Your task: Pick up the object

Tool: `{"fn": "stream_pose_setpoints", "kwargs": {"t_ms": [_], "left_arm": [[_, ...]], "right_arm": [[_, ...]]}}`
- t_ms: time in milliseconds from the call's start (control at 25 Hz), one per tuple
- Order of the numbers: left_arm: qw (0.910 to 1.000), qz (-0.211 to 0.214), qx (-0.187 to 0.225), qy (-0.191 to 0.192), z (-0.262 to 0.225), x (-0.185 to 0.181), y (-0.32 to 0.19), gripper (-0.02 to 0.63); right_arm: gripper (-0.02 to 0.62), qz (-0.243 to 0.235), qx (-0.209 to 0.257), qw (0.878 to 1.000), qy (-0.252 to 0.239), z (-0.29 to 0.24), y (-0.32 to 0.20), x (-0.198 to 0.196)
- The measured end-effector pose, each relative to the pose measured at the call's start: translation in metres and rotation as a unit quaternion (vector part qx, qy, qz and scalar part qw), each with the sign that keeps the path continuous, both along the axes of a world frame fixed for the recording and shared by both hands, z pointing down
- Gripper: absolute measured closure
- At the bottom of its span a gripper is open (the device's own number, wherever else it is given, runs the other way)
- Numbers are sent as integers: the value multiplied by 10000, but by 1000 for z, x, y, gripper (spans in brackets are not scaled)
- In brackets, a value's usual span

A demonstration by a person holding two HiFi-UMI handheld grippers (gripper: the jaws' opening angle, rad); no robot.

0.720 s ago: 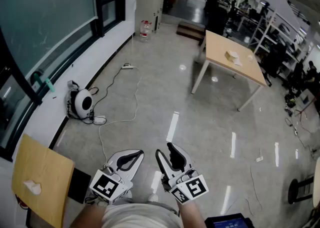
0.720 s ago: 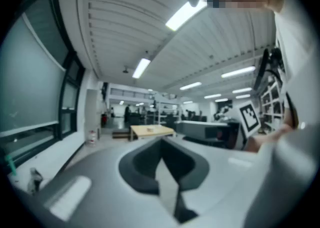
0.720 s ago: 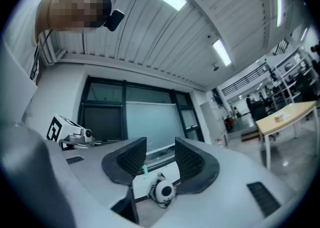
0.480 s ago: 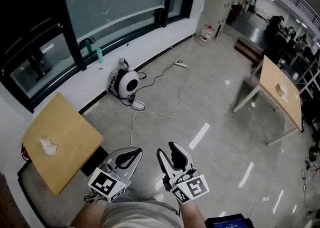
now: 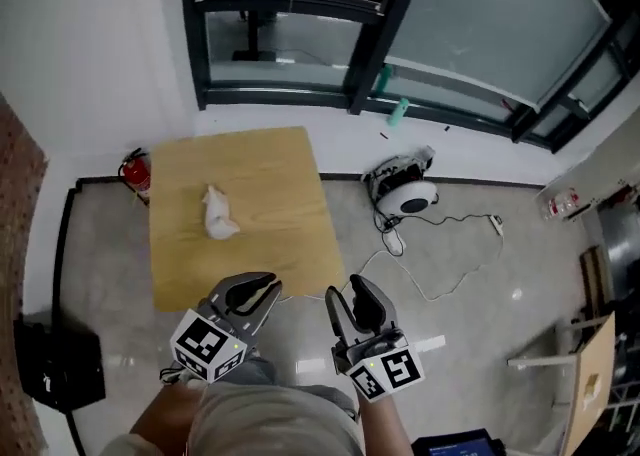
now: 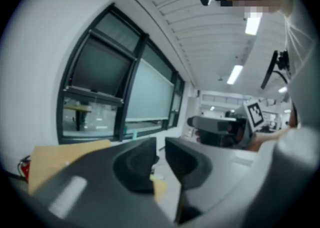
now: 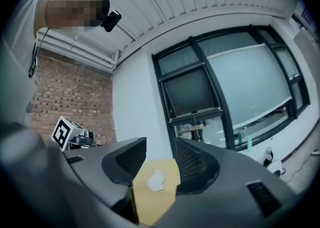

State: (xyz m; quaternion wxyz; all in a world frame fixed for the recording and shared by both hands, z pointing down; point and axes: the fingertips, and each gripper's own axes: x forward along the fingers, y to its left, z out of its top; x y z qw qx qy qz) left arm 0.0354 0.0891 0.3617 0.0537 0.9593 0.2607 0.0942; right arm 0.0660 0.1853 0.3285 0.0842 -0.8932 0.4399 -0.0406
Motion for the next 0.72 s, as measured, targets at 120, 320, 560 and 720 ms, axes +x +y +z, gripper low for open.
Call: {"fn": "stream_pose_setpoints", "kwargs": {"t_ms": [120,320,560,720], "left_arm": [[9973,-690,-97,-214,17,-5,-77,558],[9836,-1692,-245,-583,48,-24,-167,545],[9551,-2731,-406,-1078,74,-45,-216,543],[9294,-3342,-347,-1525,95,-46,-225,532]], "right_arm": [[408,-844,-322,9957,-194,20,-89,12],[408,-2200,-1128,9663,-714,83,-194,25],[407,-3328,-2629,9009,-922,178,-270,55],[405,-3791,-3663,8483,-504,241,-299,82]]}}
